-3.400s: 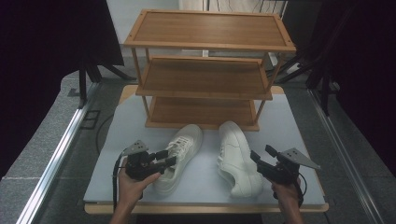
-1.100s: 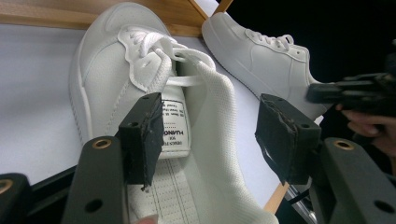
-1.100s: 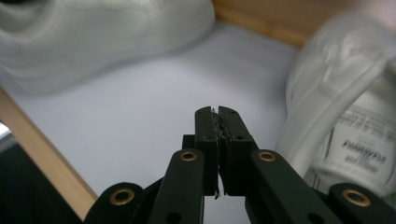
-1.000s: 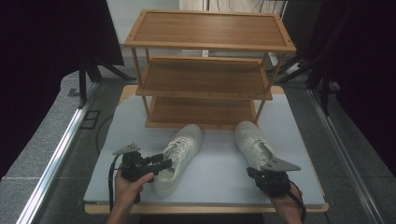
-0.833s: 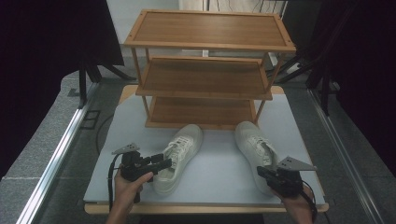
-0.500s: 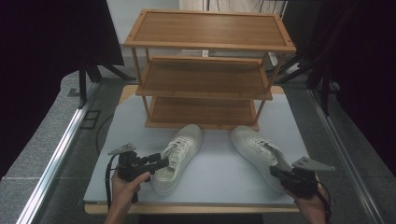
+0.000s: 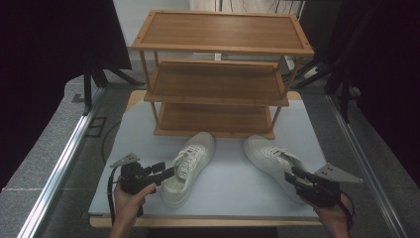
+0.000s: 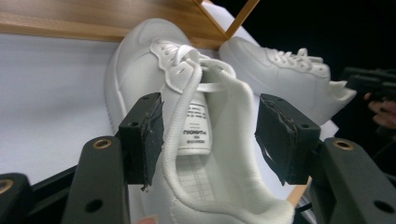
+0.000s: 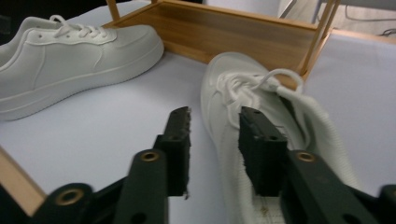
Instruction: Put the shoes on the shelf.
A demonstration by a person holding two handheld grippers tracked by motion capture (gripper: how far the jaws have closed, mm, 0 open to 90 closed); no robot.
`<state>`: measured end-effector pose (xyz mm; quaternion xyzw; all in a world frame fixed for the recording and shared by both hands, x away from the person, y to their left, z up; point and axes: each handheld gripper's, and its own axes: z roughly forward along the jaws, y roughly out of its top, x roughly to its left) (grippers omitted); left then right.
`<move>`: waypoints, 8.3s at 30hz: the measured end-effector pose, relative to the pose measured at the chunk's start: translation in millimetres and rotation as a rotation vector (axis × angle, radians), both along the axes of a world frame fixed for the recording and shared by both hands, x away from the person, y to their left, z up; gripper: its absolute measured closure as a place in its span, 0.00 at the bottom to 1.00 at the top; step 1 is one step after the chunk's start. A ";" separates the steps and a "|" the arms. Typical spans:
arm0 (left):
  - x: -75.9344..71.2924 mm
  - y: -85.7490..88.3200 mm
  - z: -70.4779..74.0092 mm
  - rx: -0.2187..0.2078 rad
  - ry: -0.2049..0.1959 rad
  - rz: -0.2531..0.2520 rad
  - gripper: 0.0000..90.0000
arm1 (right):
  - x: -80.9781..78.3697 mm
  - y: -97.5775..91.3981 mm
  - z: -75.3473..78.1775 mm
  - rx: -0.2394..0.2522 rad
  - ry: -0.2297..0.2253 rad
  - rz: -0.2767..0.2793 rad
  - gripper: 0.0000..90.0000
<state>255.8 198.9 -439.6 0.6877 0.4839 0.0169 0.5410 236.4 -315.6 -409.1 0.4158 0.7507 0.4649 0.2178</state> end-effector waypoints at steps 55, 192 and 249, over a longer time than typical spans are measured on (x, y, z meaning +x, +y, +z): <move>60.3 -47.2 -15.0 0.374 -0.054 0.010 0.85 | 113.8 -38.5 -40.9 -0.080 0.192 0.109 0.88; 197.3 -88.1 131.8 -0.180 -0.147 0.342 0.84 | 216.5 104.7 104.6 0.662 0.091 -0.390 0.72; 105.3 -99.2 112.9 0.081 -0.286 -0.080 1.00 | 121.8 123.5 97.3 0.161 -0.156 -0.048 0.99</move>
